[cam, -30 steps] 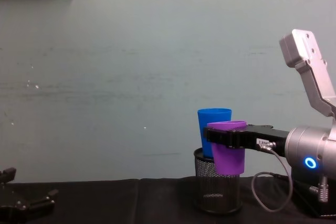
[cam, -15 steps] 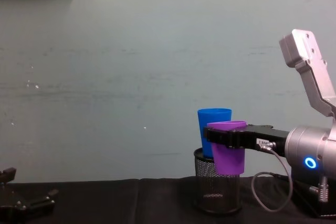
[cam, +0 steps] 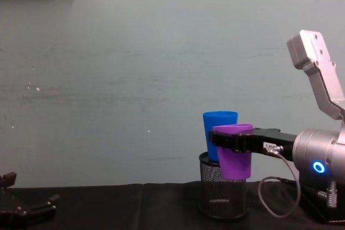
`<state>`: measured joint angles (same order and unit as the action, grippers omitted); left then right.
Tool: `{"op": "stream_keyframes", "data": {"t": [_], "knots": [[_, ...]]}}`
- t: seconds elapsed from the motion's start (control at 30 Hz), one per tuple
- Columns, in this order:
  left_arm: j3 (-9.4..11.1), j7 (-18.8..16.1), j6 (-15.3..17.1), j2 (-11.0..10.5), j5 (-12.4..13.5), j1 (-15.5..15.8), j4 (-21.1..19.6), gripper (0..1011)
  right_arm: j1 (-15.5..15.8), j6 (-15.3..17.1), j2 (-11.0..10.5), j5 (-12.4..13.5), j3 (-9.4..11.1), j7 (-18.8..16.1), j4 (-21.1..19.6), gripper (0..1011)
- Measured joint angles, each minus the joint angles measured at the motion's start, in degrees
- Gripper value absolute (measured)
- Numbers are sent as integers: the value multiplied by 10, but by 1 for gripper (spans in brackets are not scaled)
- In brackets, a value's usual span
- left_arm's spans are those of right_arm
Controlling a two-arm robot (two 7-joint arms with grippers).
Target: Pick up one cup with a gripper and tap it against the other cup.
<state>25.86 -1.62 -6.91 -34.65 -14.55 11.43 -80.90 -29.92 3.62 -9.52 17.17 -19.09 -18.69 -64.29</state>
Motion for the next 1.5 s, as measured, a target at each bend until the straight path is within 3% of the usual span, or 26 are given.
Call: {"op": "stream_keyframes", "data": {"t": [1.17, 1.4, 1.5], "knots": [[0, 0, 0, 0, 0, 0, 0, 1000, 0, 0, 0, 0, 0, 0, 0, 746], [0, 0, 0, 0, 0, 0, 0, 1000, 34, 5, -15, -12, -4, 7, -55, 746], [0, 0, 0, 0, 0, 0, 0, 1000, 67, 8, -26, -18, -4, 13, -100, 746]]}}
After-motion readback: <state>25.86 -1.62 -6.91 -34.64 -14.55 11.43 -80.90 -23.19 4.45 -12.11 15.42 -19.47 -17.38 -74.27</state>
